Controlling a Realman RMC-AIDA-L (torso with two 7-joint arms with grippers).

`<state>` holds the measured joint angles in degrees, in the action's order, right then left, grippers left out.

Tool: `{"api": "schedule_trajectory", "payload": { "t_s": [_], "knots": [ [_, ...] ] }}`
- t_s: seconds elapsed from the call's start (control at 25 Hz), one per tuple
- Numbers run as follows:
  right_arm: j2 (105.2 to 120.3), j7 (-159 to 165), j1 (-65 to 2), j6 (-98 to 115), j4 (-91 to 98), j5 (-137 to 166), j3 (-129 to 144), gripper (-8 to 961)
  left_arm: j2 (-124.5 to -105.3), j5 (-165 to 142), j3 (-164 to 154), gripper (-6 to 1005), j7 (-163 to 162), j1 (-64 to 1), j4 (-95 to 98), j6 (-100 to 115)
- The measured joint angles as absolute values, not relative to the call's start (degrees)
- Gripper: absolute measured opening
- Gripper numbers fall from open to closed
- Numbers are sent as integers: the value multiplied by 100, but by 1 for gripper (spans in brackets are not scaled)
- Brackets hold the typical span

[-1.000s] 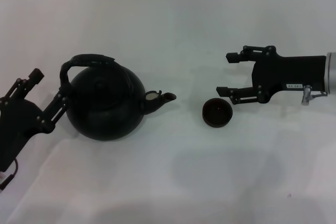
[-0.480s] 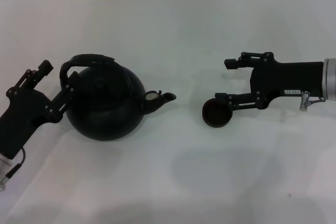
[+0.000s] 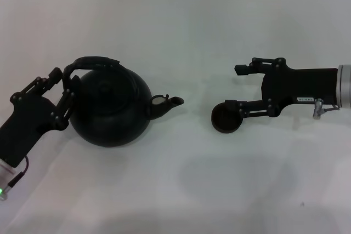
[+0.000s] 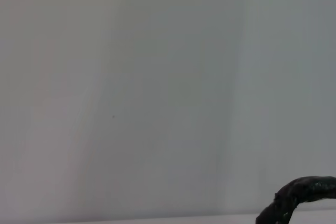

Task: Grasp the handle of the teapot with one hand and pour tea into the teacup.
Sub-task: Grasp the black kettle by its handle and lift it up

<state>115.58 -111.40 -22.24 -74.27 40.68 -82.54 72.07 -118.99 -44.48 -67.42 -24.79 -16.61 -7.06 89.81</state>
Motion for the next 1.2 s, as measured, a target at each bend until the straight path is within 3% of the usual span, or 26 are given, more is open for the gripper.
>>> {"api": "schedule_trajectory", "payload": {
  "t_s": [0.48, 0.68, 1.0, 1.2],
  "knots": [
    [11568, -11189, -2230, -7418, 3980, -8258, 7207, 860, -11896, -4428, -6711, 230, -2602, -1713, -716, 8942],
    [11573, -11362, -2225, -7417, 3817, -8406, 7207, 860, -11857, -4401, -6693, 162, -3007, -1855, -706, 8746],
    [11576, -11456, -2223, -7407, 3736, -8498, 7202, 860, -11481, -4463, -6912, 103, -4037, -2275, -526, 8096],
    [11575, -11560, -2225, -7407, 3706, -8620, 7205, 860, -11289, -4474, -7353, 100, -4831, -2218, 444, 7512]
  ]
}}
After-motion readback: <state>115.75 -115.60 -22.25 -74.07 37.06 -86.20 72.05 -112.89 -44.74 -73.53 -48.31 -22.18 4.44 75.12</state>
